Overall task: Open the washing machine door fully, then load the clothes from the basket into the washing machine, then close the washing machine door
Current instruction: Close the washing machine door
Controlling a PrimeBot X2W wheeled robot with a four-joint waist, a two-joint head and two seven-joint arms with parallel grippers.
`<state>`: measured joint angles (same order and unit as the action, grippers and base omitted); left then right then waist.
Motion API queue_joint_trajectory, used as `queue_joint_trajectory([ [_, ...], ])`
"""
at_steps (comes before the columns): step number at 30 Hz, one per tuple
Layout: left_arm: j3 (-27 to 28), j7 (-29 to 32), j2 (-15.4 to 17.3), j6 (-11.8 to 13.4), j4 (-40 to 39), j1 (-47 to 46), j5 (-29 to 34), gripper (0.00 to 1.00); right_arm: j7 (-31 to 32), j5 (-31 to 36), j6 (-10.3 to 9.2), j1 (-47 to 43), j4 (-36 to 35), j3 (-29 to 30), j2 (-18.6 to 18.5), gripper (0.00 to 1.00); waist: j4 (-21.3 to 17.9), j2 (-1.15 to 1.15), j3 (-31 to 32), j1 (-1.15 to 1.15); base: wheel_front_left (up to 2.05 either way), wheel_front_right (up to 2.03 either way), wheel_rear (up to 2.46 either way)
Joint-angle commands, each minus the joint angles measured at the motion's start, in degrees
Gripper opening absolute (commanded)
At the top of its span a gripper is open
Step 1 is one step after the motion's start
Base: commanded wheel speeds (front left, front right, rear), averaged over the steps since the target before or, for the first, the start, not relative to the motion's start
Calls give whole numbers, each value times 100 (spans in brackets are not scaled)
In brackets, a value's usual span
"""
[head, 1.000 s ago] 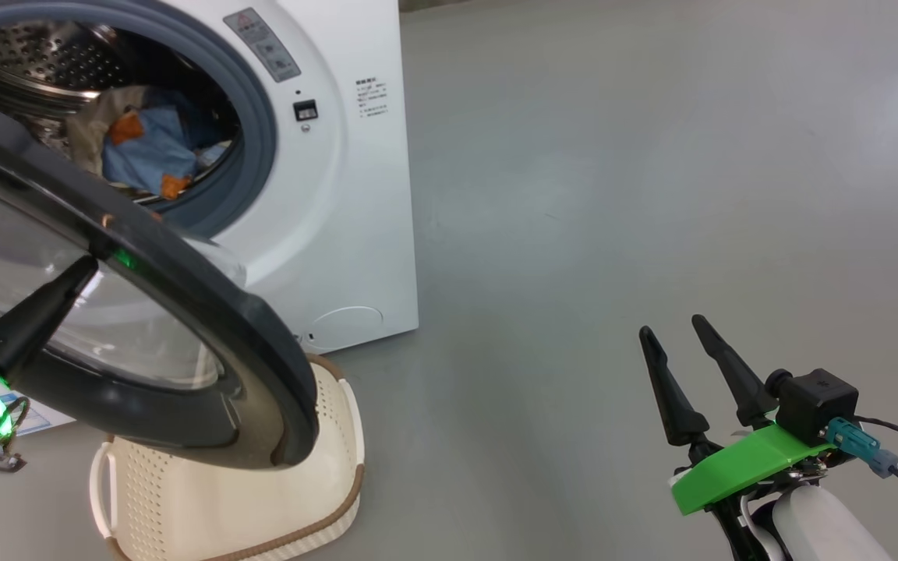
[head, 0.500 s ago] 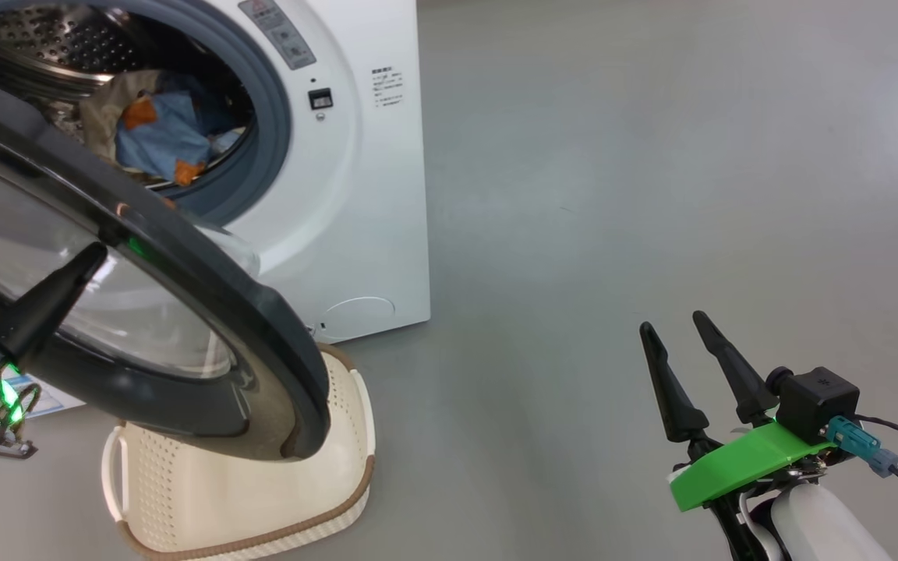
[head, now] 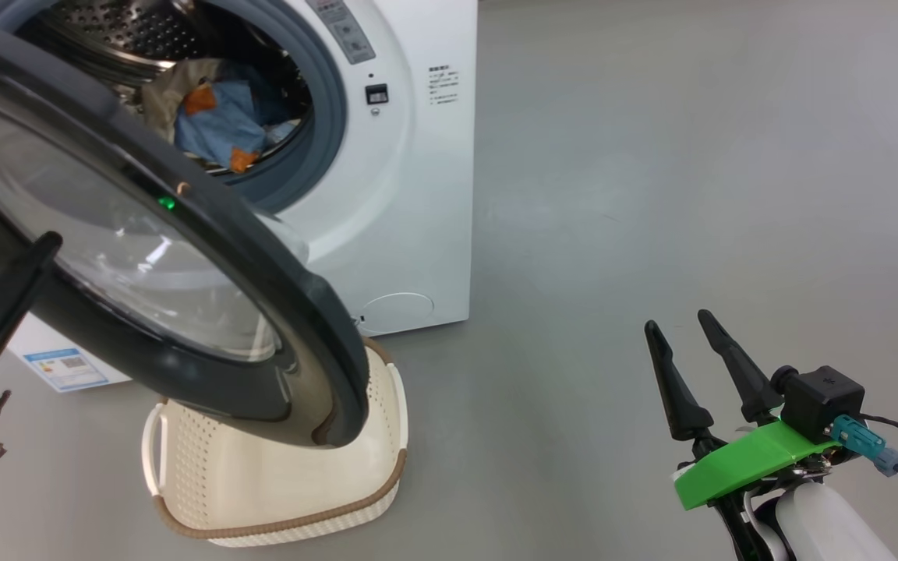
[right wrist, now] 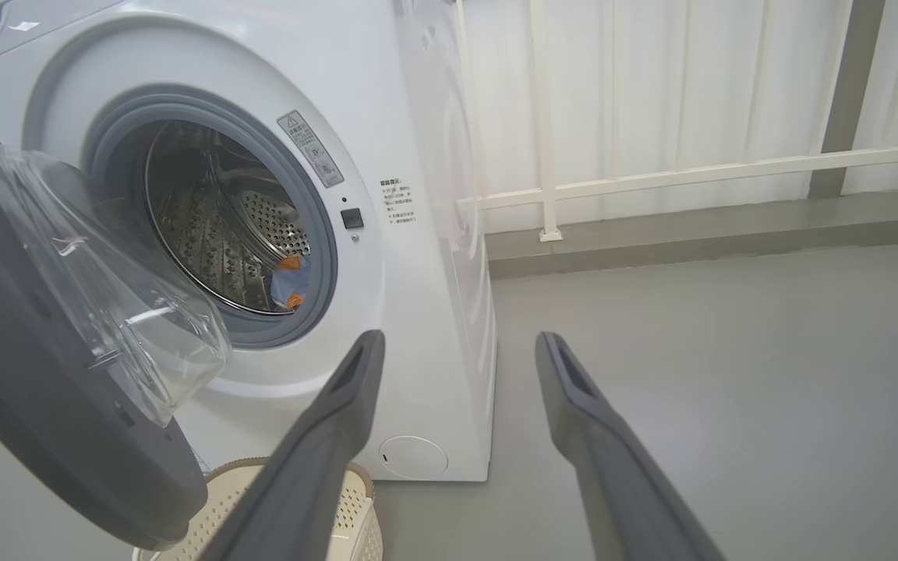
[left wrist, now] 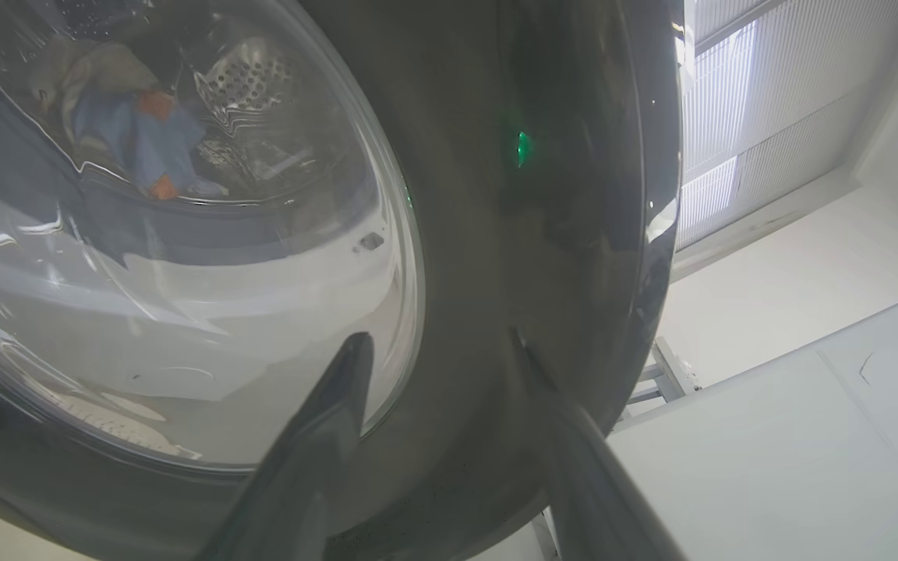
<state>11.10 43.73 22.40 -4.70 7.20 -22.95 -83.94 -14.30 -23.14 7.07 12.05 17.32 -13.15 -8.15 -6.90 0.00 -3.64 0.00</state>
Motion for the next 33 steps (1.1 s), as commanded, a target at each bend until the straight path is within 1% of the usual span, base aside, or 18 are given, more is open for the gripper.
queue_joint_trajectory([
  [1, 240, -82, 297, -62, -140, -58, 115, 100, -70, 56, 42, 29, -142, -90, -48, 100, 62, 0, 1, 0, 0, 0, 0],
  [4, 296, -405, 318, -114, -174, 47, 420, 100, -70, 55, 42, 37, -142, -87, -55, 100, 122, 0, -6, 0, 0, 0, 0],
  [11, 336, -1346, 363, -203, -330, 402, 1376, 100, -70, 60, 42, 40, -148, -83, -55, 100, 189, 0, -14, 0, 0, 0, 0],
  [17, 253, -2228, 363, -271, -432, 820, 1941, 100, -70, 58, 42, 71, -156, -90, -37, 100, 174, 0, -43, 0, 0, 0, 0],
  [21, -103, -3062, 504, -276, -638, 1148, 2479, 100, -70, 51, 42, 85, -158, -84, -47, 100, 153, 0, -52, 0, 0, 0, 0],
  [23, -402, -3494, 606, -277, -702, 1345, 2749, 100, -70, 54, 42, 88, -163, -82, -51, 100, 143, 0, -56, 0, 0, 0, 0],
  [27, -831, -4406, 714, -278, -491, 1642, 3299, 100, -70, 58, 42, 78, -164, -72, -66, 100, 140, 0, -41, 0, 0, 0, 0],
  [28, -957, -4792, 676, -278, -268, 1707, 3462, 100, -70, 57, 42, 72, -162, -73, -70, 100, 137, 0, -24, 0, 0, 0, 0],
  [30, -987, -5140, 598, -278, -21, 1733, 3608, 100, -70, 52, 42, 60, -163, -72, -75, 100, 138, 0, -5, 0, 0, 0, 0],
  [33, -1101, -5531, 544, -257, 267, 1770, 3990, 100, -70, 44, 42, 36, -165, -76, -87, 100, 138, 0, 26, 0, 0, 0, 0],
])
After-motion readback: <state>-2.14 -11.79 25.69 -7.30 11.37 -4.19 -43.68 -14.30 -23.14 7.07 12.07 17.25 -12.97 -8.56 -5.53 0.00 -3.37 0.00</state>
